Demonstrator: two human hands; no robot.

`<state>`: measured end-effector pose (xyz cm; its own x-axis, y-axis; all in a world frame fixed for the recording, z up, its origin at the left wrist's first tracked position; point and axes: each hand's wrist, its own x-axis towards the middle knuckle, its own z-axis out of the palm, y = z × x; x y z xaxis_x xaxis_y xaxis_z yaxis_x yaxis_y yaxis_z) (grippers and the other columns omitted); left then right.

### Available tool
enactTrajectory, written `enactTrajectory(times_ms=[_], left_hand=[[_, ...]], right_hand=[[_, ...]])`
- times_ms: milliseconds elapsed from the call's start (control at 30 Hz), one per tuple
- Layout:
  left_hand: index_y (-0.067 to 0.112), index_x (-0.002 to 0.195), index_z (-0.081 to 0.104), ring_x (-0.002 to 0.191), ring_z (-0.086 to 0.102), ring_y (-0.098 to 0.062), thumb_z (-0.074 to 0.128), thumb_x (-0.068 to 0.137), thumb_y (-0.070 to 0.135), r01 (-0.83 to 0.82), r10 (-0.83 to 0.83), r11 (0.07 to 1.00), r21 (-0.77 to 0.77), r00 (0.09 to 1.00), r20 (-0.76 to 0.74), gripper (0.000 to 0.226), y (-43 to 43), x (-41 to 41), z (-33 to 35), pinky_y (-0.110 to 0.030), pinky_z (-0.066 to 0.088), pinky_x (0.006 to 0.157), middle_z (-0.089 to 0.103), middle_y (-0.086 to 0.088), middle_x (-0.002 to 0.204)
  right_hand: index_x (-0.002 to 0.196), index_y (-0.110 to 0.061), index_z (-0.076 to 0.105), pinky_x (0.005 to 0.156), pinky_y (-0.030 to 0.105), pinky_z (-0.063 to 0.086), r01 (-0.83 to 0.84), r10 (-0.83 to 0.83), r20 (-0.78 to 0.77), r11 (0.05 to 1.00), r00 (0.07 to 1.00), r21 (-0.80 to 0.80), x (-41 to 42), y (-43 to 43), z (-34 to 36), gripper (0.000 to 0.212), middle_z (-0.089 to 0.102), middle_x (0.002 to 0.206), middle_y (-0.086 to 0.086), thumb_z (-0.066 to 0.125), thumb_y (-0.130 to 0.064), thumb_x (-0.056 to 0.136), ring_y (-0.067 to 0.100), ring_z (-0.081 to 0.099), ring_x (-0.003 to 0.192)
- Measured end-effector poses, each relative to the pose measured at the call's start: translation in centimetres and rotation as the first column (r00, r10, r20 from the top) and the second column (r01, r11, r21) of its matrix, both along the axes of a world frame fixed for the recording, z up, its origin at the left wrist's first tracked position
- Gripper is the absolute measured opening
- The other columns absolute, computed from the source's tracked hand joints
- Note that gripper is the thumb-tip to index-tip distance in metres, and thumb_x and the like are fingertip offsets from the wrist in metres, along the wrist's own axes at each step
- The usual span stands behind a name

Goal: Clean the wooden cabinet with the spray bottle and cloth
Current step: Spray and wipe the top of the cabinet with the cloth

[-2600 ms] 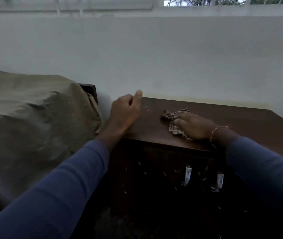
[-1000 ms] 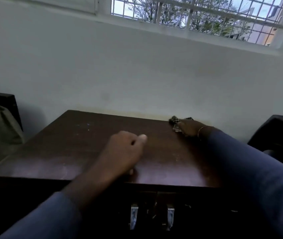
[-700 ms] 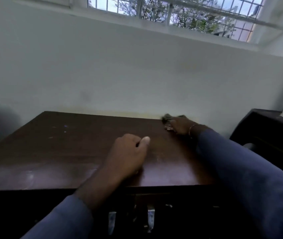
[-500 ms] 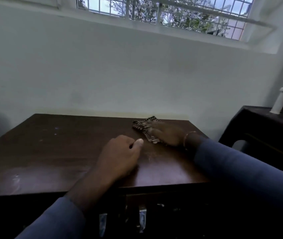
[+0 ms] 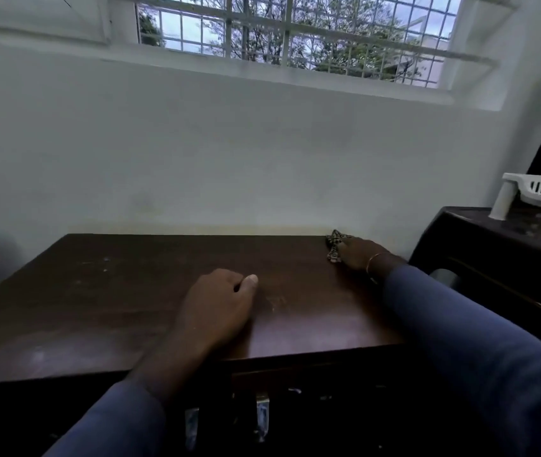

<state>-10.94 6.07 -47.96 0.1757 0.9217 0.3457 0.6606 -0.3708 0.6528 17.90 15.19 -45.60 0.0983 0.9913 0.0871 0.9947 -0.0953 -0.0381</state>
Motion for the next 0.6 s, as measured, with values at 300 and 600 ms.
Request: enactTrajectory(times_ms=[300,600], left_hand=[[0.006,0.066,0.063,0.063,0.063,-0.022,0.047,0.099,0.041,-0.015,0.021,0.997,0.080,0.996,-0.083,0.051,0.0,0.4,-0.1,-0.031,0.049,0.062,0.066,-0.006,0.064],[0.011,0.075,0.069,0.068,0.065,-0.021,0.045,0.100,0.041,-0.015,0.017,1.000,0.021,0.993,-0.117,0.047,0.5,0.4,-0.3,-0.029,0.050,0.063,0.069,-0.005,0.073]], right_hand=[[0.136,-0.012,0.052,0.108,0.028,0.030,-0.042,0.041,-0.040,0.999,0.998,-0.033,0.6,-1.8,0.1,0.040,0.044,0.148,0.011,0.040,-0.029,0.101,0.026,0.041,0.136],[0.152,-0.025,0.025,0.117,0.029,0.013,-0.210,0.208,-0.048,0.977,0.977,-0.030,-2.5,-0.5,0.1,0.050,0.023,0.159,-0.002,0.026,-0.038,0.104,0.021,0.021,0.146]])
